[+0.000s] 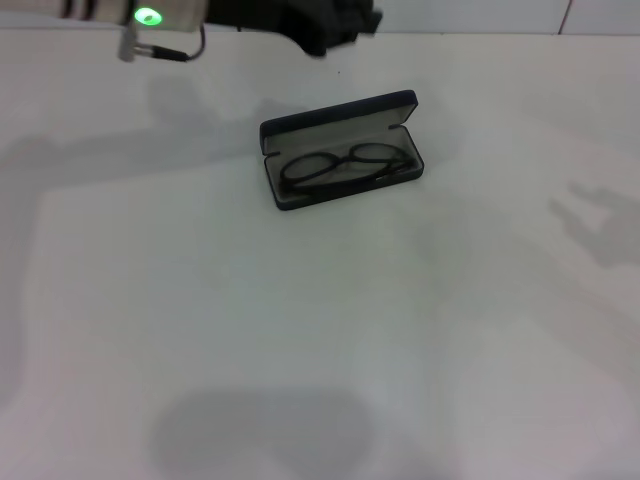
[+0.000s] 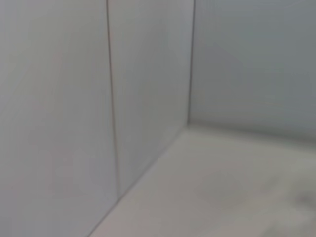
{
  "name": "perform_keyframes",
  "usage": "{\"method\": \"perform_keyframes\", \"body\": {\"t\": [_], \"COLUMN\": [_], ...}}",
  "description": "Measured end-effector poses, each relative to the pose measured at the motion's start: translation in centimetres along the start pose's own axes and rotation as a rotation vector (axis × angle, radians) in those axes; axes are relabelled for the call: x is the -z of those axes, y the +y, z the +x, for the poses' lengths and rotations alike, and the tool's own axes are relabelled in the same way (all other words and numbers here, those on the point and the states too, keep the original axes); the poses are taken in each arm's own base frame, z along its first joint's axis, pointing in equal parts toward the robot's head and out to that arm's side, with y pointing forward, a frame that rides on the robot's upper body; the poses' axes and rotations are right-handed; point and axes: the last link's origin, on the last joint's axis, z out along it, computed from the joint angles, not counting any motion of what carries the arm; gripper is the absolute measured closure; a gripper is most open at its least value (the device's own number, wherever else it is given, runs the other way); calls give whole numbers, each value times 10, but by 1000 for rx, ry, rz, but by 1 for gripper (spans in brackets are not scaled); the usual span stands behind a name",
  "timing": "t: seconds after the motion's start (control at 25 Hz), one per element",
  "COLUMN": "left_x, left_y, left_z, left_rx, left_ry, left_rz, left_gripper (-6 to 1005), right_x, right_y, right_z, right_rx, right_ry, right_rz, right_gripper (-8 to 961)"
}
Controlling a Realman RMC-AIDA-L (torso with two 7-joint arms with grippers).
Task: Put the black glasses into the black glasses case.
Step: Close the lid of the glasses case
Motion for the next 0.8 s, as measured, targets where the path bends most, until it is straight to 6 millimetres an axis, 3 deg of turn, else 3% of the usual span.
{"method": "perform_keyframes", "body": {"t": [0.28,0.8], "left_x": [-35,-46], "left_y": [4,3], "left_z": [-13,-39], "left_rx": [-66,-20], "left_ry": [-173,-221], "left_rz": [88,154], "left_gripper": [832,811], "right_x": [7,-8], "right_y": [-2,-1], "right_z": [18,24], "right_rx": [-46,-64], "right_ry": [-23,-33], "right_rz": [25,-13], "right_gripper": [590,587]}}
